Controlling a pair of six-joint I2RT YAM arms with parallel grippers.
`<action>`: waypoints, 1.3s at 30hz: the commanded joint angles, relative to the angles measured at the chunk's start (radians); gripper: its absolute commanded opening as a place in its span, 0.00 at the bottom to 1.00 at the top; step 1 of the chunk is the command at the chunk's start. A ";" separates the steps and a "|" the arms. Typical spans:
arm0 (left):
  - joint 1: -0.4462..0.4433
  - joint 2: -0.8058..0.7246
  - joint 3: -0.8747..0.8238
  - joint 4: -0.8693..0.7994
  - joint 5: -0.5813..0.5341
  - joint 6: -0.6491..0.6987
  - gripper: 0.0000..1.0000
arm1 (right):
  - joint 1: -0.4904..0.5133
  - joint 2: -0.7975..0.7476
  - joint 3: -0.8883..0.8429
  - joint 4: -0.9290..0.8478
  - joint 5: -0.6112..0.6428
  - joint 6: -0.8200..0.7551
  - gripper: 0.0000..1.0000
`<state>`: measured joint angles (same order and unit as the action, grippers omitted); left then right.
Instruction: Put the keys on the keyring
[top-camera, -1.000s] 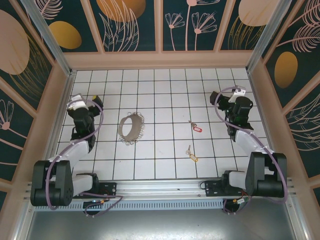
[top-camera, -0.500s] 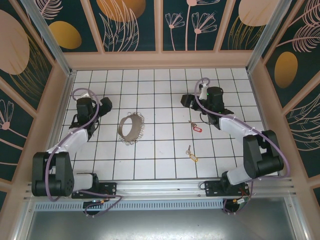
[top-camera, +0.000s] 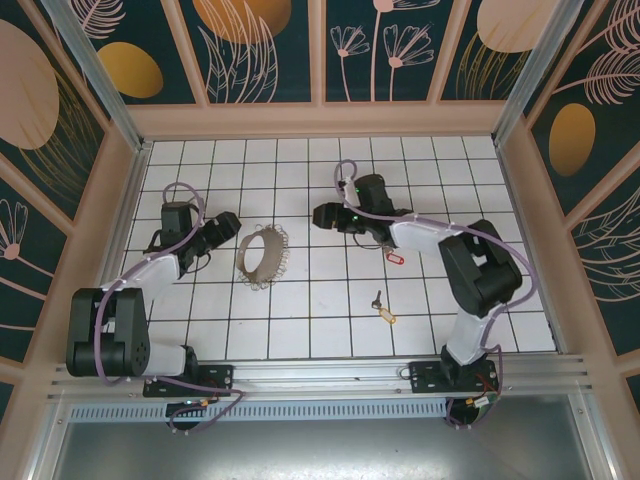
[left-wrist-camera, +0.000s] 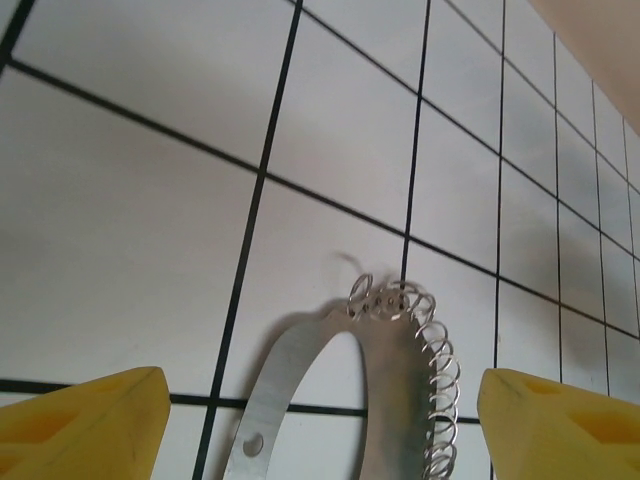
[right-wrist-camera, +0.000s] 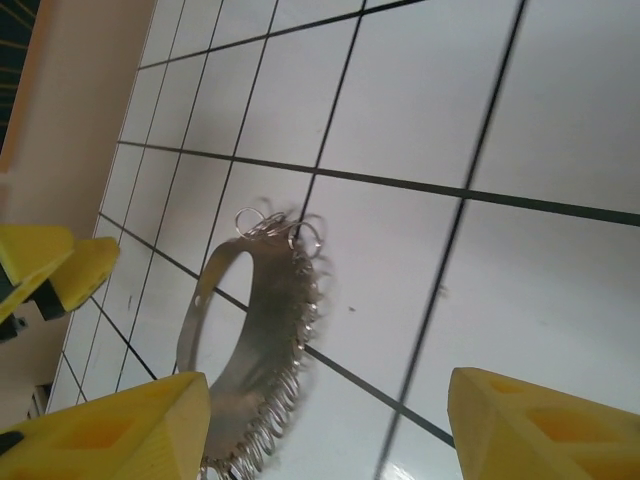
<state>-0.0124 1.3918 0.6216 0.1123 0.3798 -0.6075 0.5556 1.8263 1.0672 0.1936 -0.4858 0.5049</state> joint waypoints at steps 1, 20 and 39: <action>-0.010 0.022 -0.014 -0.030 0.051 -0.008 0.81 | 0.036 0.055 0.080 -0.046 -0.046 0.027 0.64; -0.100 0.192 0.013 -0.020 0.099 0.027 0.71 | 0.098 0.245 0.235 -0.121 -0.073 0.052 0.61; -0.140 0.235 0.042 0.001 0.157 0.041 0.68 | 0.102 0.311 0.260 -0.152 -0.121 0.072 0.54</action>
<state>-0.1314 1.5970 0.6514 0.1085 0.4751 -0.5720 0.6518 2.1094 1.3025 0.0624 -0.5739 0.5610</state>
